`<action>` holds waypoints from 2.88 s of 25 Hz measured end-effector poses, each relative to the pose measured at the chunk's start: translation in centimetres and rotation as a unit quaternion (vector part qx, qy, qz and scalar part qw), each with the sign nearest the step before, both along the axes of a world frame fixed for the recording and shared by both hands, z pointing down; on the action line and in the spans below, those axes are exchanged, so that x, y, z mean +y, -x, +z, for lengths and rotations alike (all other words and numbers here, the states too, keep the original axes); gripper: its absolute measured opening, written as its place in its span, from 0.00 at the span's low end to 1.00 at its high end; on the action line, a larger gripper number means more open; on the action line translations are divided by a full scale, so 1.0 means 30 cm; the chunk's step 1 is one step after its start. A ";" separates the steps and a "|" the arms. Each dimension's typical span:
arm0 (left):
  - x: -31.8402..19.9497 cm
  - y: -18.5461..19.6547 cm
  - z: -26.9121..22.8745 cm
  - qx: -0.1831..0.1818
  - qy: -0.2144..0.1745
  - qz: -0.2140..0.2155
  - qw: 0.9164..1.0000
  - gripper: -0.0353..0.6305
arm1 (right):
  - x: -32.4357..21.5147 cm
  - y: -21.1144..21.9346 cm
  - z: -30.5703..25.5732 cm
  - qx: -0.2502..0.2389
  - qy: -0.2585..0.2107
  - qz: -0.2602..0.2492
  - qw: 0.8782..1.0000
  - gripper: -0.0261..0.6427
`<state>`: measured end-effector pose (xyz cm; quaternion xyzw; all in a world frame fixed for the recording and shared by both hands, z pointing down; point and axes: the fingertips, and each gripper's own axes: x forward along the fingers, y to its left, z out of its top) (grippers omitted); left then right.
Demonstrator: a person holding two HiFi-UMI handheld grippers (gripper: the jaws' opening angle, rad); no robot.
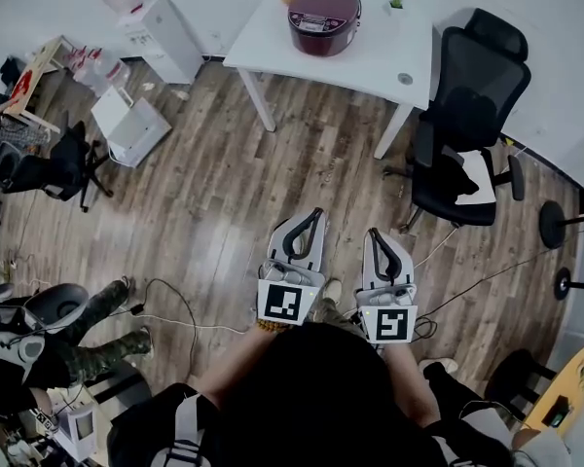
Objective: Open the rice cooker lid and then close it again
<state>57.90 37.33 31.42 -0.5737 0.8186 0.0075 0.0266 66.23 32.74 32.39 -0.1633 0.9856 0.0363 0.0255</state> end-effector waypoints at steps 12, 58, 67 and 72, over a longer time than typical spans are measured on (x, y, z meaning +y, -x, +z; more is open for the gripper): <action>-0.044 0.296 -0.018 0.003 -0.019 0.001 1.000 0.09 | -0.056 0.273 0.014 0.035 -0.002 0.016 0.999 0.08; -0.242 1.230 -0.015 0.027 -0.023 0.012 0.999 0.09 | -0.217 1.262 -0.023 0.040 -0.041 0.016 0.998 0.08; -0.463 1.337 -0.041 0.009 -0.009 0.021 1.000 0.09 | -0.424 1.372 -0.018 0.035 -0.036 0.010 0.999 0.08; -0.568 1.395 -0.062 0.003 -0.004 0.022 1.000 0.09 | -0.546 1.434 -0.024 0.037 -0.038 0.008 0.999 0.08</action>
